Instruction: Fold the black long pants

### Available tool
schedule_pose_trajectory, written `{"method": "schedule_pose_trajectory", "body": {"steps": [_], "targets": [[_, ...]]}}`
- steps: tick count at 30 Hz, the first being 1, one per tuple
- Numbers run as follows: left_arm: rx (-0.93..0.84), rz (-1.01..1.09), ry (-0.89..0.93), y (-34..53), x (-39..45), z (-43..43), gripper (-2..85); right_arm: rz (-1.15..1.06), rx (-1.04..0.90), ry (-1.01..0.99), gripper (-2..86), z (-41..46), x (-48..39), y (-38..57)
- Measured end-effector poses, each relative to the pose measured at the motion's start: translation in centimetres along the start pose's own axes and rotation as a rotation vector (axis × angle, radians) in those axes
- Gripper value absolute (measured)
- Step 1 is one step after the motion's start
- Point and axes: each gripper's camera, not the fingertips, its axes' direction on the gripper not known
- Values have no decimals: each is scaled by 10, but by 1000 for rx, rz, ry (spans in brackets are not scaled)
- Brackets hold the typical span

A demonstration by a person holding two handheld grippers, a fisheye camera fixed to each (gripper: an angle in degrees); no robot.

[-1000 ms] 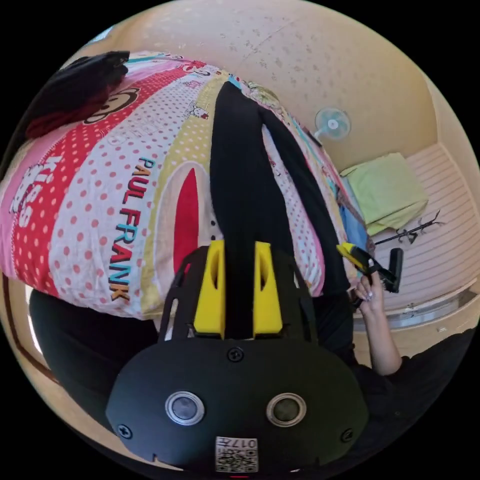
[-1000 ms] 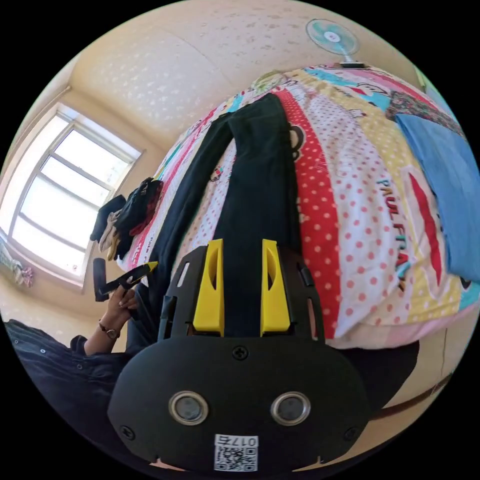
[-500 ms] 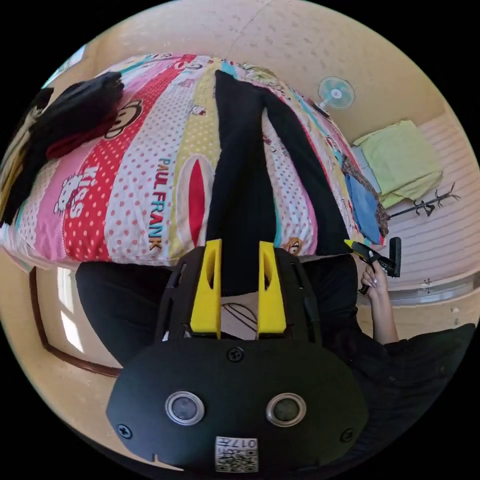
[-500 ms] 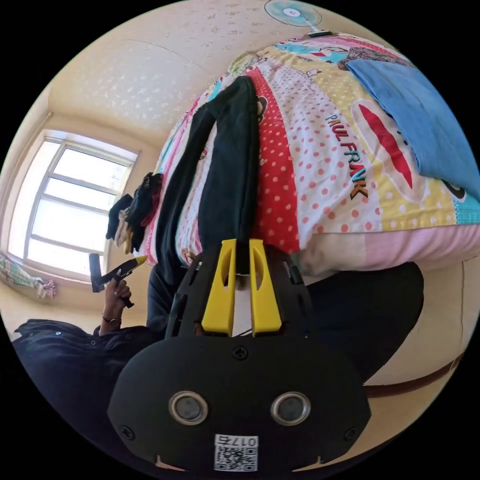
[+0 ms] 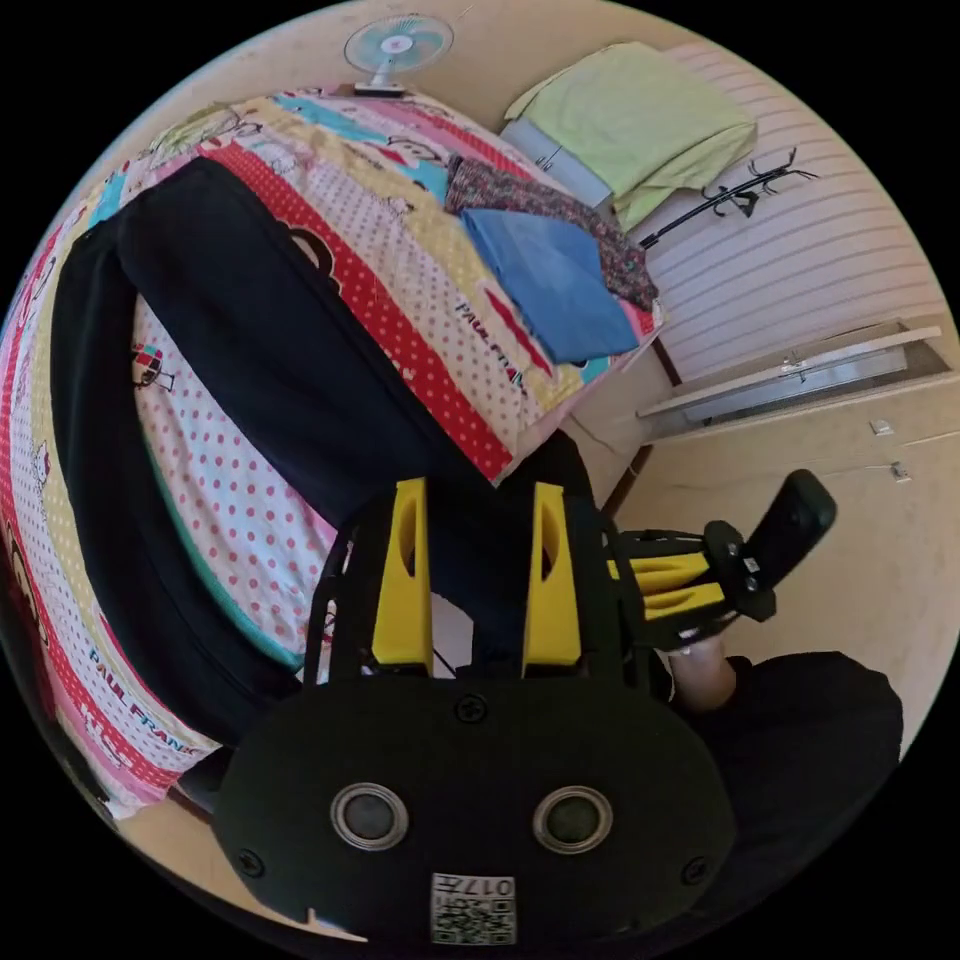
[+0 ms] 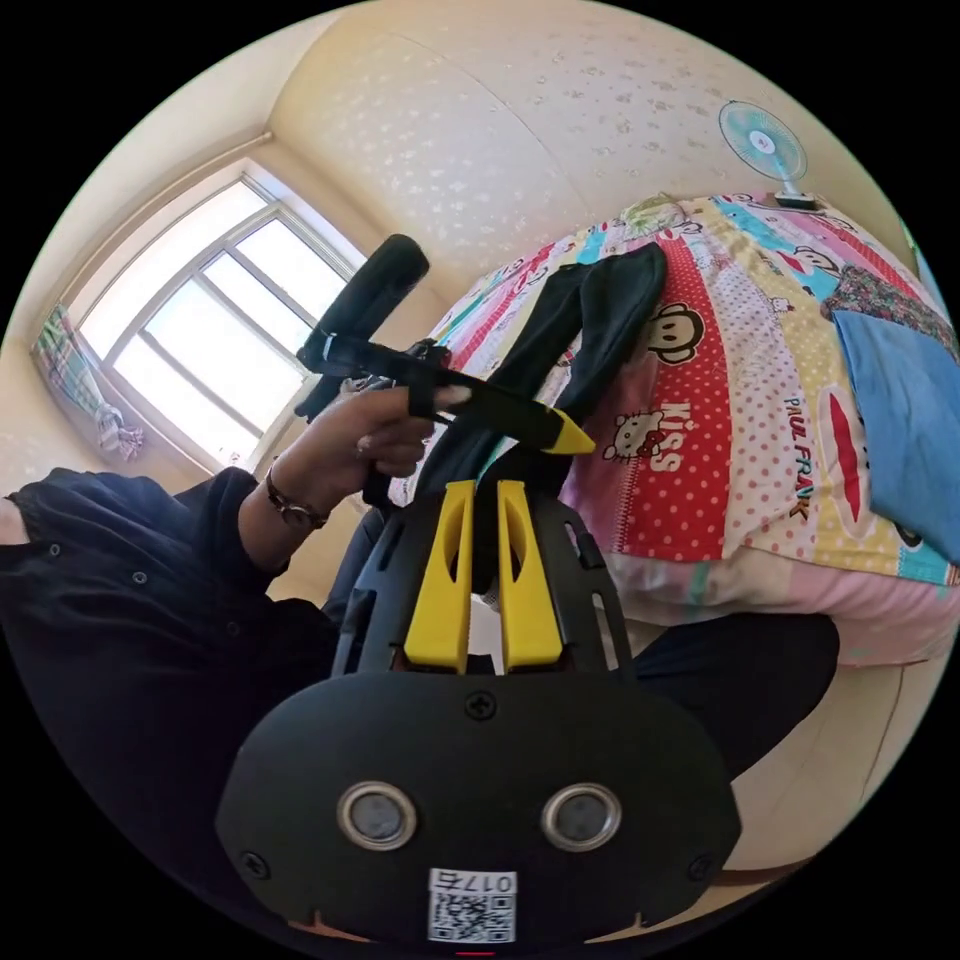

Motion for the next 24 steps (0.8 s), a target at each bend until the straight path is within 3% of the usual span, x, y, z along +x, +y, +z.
{"method": "schedule_pose_trajectory", "body": {"steps": [3,6,10,17,20,24], "targets": [[62,-20,-15,22,-8,-19,48,28,-110,10,32,18,7,-8],[169,-59,74,50,-31,-62,31,-133,-203,-116,40,12,19,-30],[306,-114,252,84,-73,-130,26,-128,-124,38,129,-6,73,-136],[393,-121,416,107,-119,-214,27,163,6,-23,168,109,211,-366],[419,-117,418,111,-133,-245,27,380,21,-55,170,170,265,-397],[471,-148,502,122,-158,-280,28,415,-68,-58,110,231,280,-424]]}}
